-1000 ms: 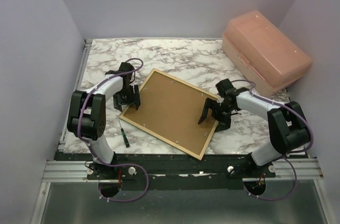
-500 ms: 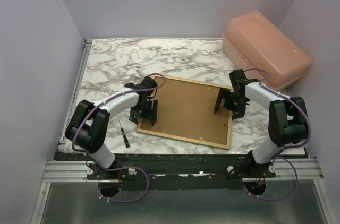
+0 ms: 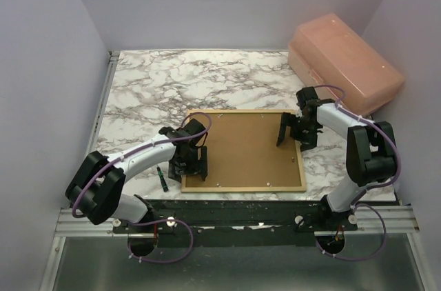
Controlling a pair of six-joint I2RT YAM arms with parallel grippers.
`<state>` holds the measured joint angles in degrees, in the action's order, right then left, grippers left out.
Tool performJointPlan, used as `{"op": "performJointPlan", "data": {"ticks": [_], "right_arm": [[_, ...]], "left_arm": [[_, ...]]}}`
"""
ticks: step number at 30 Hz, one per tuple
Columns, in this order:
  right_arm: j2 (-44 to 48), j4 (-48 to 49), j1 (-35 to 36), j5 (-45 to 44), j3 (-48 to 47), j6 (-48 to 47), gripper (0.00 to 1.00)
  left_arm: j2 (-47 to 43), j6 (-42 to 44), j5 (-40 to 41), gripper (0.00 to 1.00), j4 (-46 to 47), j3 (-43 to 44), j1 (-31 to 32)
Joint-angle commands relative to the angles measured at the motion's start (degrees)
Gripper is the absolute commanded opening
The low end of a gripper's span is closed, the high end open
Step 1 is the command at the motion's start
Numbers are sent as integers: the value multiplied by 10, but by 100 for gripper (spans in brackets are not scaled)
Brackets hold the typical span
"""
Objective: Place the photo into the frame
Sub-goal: Adjust the photo frame at the center of the board.
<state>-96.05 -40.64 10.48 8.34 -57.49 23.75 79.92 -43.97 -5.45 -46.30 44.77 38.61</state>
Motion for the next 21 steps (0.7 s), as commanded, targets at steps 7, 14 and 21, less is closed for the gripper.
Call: {"op": "performJointPlan", "data": {"ticks": [7, 14, 21], "right_arm": [[-43, 57, 29, 93, -5, 14, 100], [-36, 40, 60, 37, -8, 32, 100], [38, 13, 65, -52, 33, 48, 100]], "left_arm": [[-66, -65, 106, 98, -79, 37, 6], [-165, -67, 144, 99, -93, 60, 6], [-268, -75, 58, 98, -2, 27, 2]]}}
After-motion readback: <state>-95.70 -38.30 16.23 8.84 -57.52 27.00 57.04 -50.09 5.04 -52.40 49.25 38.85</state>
